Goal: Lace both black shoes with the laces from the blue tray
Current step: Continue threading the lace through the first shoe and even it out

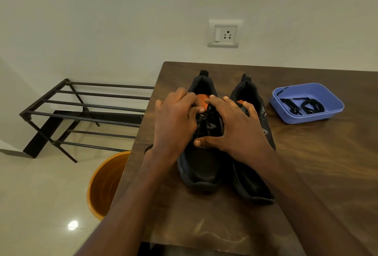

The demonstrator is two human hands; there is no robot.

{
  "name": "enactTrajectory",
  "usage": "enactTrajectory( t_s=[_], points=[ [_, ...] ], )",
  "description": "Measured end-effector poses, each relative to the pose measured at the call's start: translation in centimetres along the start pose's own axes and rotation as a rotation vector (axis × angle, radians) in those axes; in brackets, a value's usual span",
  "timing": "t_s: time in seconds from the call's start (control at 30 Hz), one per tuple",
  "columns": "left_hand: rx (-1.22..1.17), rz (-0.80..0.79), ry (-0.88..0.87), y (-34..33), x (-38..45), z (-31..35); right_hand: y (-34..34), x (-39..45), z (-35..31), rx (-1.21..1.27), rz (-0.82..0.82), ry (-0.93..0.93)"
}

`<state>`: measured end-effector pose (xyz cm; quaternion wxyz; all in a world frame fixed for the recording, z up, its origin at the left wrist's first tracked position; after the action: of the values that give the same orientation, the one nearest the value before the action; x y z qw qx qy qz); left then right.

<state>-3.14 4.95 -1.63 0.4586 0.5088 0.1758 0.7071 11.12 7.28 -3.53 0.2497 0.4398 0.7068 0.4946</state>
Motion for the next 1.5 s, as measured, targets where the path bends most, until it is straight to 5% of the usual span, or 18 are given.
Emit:
enactTrajectory(
  t_s=[0.07,0.27,0.57,0.83,0.97,1.07,1.13,1.27,1.5],
  points=[
    [-0.089,0.062,0.055,0.5,0.0,-0.3,-0.1,0.1,0.0,0.003,-0.008,-0.003],
    [-0.897,0.19,0.349,2.8,0.6,-0.8,0.0,0.1,0.1,0.02,-0.015,-0.012],
    [-0.137,-0.164,-0.029,-0.7,0.0,-0.5,-0.1,0.1,0.2,0.022,0.012,0.002],
    [0.058,0.092,-0.046,1.1,0.3,0.4,-0.1,0.1,0.3,0.036,0.006,-0.004],
    [-0.551,0.321,0.308,4.1,0.4,-2.4,-0.1,0.1,0.5,0.045,-0.01,-0.018],
    [-0.998,0.249,0.573,2.0,-0.1,-3.6,0.0,0.2,0.4,0.048,-0.005,-0.015],
    [-0.891,0.107,0.54,0.8,-0.3,-3.1,0.0,0.2,0.3,0.045,0.004,-0.009],
    [-0.266,-0.168,0.138,-1.4,0.1,-1.2,0.1,0.1,0.3,0.067,0.03,0.011],
    [-0.045,-0.187,-0.037,-1.0,0.4,0.6,0.0,0.1,0.3,0.059,0.039,0.024]
  ],
)
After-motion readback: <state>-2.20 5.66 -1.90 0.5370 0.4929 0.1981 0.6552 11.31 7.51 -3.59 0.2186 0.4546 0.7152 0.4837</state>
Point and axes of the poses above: each hand's wrist, its own x-axis towards the middle knuckle, its own y-axis out of the back of the hand, z = x × y, the point moved 8 cm from there along x, towards the middle knuckle, and after that the axes turned 1 degree about -z, right-handed, at the moved point
